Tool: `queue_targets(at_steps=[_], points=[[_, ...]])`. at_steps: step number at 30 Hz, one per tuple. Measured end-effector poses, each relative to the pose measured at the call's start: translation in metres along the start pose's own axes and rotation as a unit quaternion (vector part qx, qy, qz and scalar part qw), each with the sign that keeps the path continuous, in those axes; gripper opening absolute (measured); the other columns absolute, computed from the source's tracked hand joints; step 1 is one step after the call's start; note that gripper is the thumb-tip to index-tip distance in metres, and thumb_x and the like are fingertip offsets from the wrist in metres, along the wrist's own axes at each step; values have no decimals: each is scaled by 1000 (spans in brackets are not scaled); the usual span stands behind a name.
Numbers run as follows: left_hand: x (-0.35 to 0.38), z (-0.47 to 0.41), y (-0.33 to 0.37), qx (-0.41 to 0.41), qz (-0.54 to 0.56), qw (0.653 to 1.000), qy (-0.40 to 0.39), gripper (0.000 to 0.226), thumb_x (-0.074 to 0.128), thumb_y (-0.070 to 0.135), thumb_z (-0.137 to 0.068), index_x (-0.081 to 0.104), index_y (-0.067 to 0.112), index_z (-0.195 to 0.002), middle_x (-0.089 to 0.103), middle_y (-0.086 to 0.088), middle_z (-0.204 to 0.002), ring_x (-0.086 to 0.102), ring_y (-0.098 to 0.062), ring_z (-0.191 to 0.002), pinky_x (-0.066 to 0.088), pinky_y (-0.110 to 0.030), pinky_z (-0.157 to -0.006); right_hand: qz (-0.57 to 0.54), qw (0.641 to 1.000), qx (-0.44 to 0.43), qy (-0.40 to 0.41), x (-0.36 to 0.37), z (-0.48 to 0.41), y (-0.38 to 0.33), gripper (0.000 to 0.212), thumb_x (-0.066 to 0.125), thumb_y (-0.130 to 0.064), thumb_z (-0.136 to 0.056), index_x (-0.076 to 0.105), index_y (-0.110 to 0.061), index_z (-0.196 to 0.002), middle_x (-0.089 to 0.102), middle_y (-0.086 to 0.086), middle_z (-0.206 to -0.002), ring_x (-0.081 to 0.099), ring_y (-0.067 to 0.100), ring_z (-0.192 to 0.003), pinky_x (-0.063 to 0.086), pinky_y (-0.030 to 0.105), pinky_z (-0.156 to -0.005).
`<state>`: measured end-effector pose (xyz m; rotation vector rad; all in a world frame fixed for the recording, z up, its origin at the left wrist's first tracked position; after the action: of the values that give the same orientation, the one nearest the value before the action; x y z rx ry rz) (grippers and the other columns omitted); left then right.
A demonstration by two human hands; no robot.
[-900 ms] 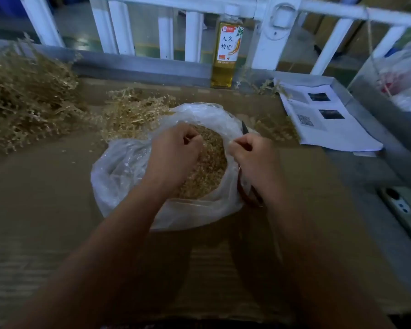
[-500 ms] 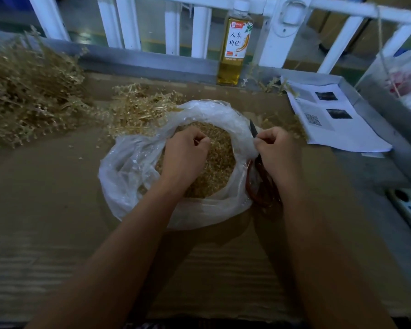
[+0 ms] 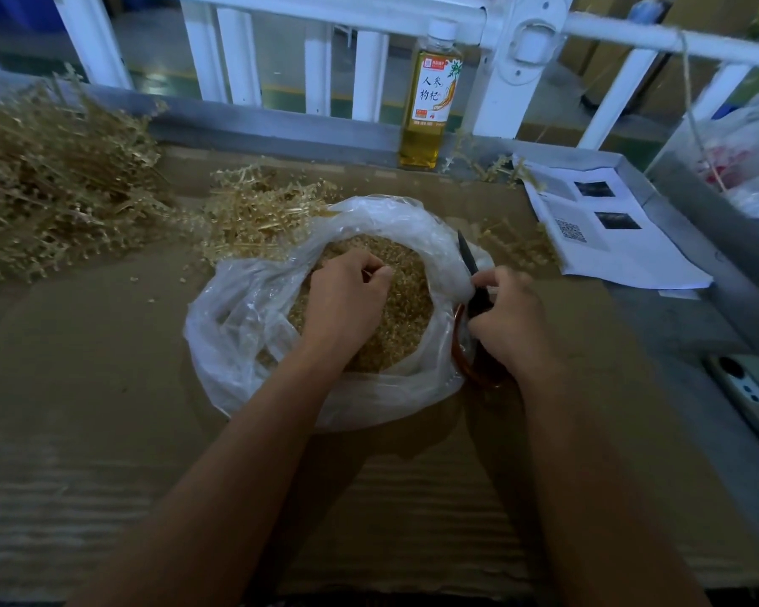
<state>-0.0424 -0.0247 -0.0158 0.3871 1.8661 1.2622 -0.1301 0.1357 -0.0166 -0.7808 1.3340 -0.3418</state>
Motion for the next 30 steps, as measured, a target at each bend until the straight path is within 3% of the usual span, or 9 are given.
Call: queue_targets(at_steps=[2, 5, 7, 13, 18, 22, 25, 27, 30], points=[[0, 0, 0, 0, 6, 1000, -2, 16, 54, 20, -92, 60, 19, -77, 57, 7, -63, 49, -6, -53, 36, -22, -49, -43, 997, -9, 65, -6, 4, 2, 46, 60, 6, -74, 52, -24, -107, 44, 2, -121, 49, 18, -111, 47, 35, -90], [0, -1, 0, 3, 28, 1000, -7, 18, 54, 20, -92, 59, 20, -75, 57, 6, -62, 48, -8, -52, 36, -23, -49, -90, 981, -47, 167, -18, 9, -5, 36, 60, 3, -78, 50, -27, -96, 52, 0, -114, 51, 2, -85, 42, 13, -67], [1, -1, 2, 7, 53, 998, -18, 21, 54, 21, -92, 58, 21, -71, 56, 4, -60, 49, -10, -51, 38, -24, -50, -121, 973, -84, 178, -21, 10, -16, 33, 62, 0, -78, 50, -28, -90, 52, -1, -109, 49, -2, -79, 41, 7, -60], [7, -5, 10, -61, 260, 960, -86, 29, 50, 37, -93, 65, 16, -81, 63, 2, -70, 50, -4, -45, 36, -15, -39, -195, 962, -160, 106, -4, 6, -55, 38, 67, -1, -73, 51, -35, -77, 58, -5, -94, 51, -7, -75, 39, 1, -58], [10, -10, 9, -103, 414, 901, -82, 21, 49, 13, -95, 63, 8, -81, 68, 1, -61, 63, -7, -53, 47, -16, -48, -191, 960, -201, 22, 25, 10, -70, 38, 63, 1, -75, 51, -34, -82, 54, -15, -90, 52, -7, -82, 41, 1, -69], [4, -11, 1, -79, 428, 900, -24, 23, 47, 11, -96, 64, 9, -80, 70, 1, -66, 67, -11, -63, 52, -21, -58, -118, 966, -223, 60, 25, 11, -70, 26, 65, -12, -80, 48, -26, -94, 52, -10, -96, 50, -3, -85, 43, 7, -74], [0, -14, 1, -59, 421, 905, 8, 25, 46, 11, -96, 62, 11, -76, 69, 2, -63, 66, -10, -61, 52, -21, -57, -58, 980, -190, -16, 29, 5, -66, 33, 63, -19, -79, 51, -19, -110, 54, -9, -99, 53, 8, -94, 44, 21, -79], [-1, -15, 2, -50, 402, 914, 15, 24, 47, 11, -96, 61, 10, -77, 68, -1, -68, 66, -11, -62, 53, -24, -58, -14, 980, -190, -51, 36, 1, -66, 44, 62, -26, -81, 48, -16, -121, 51, -9, -100, 49, 7, -92, 39, 21, -77], [0, -14, 5, -42, 377, 925, -13, 23, 45, 12, -97, 63, 10, -82, 66, -4, -72, 63, -11, -60, 51, -22, -56, -14, 981, -192, -11, 39, -7, -68, 30, 61, -33, -85, 50, -17, -108, 48, -14, -85, 43, 3, -75, 32, 14, -61]])
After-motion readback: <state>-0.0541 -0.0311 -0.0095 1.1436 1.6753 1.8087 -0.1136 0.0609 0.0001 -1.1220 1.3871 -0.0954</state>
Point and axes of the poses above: each hand's wrist, its own z-axis away from the middle knuckle, its own x-axis out of the palm, y = z × x, the point moved 4 cm from there along -z, towards the middle knuckle
